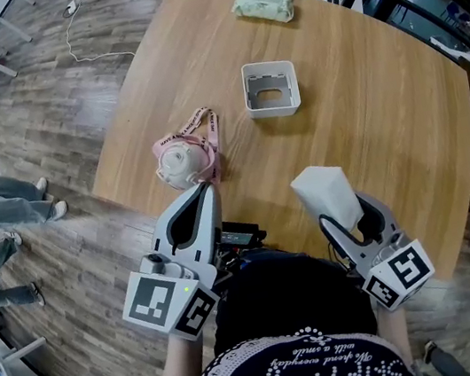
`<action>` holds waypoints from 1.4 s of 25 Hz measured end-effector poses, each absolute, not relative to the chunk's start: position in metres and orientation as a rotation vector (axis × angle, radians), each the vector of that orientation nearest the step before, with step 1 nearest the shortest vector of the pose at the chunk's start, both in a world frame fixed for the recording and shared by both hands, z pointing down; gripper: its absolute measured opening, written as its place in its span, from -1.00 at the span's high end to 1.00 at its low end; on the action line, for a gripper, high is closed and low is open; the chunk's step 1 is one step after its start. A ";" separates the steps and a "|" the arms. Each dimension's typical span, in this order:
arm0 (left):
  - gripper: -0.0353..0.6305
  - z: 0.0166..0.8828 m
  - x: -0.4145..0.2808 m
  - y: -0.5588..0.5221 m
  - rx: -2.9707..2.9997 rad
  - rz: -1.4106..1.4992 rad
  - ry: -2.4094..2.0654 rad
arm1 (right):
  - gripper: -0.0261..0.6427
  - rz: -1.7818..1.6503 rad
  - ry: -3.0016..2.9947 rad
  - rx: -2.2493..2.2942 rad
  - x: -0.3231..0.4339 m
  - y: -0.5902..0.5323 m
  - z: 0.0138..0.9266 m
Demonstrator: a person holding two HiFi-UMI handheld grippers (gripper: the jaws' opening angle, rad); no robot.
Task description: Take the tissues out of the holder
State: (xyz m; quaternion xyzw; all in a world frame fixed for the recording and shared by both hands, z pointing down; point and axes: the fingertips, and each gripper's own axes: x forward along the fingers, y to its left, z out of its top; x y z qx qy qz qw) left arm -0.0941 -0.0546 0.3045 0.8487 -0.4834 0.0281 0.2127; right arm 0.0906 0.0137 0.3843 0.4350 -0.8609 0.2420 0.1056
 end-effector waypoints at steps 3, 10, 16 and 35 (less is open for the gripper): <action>0.88 0.304 -0.094 -0.055 2.356 0.079 -1.343 | 0.11 0.714 -2.537 1.279 0.090 0.014 0.384; 0.88 0.304 -0.094 -0.055 2.356 0.076 -1.341 | 0.11 0.710 -2.535 1.275 0.090 0.014 0.384; 0.88 0.304 -0.093 -0.056 2.359 0.077 -1.337 | 0.11 0.711 -2.535 1.273 0.089 0.013 0.384; 0.88 0.305 -0.091 -0.056 2.359 0.081 -1.334 | 0.11 0.746 -2.537 1.280 0.093 0.013 0.387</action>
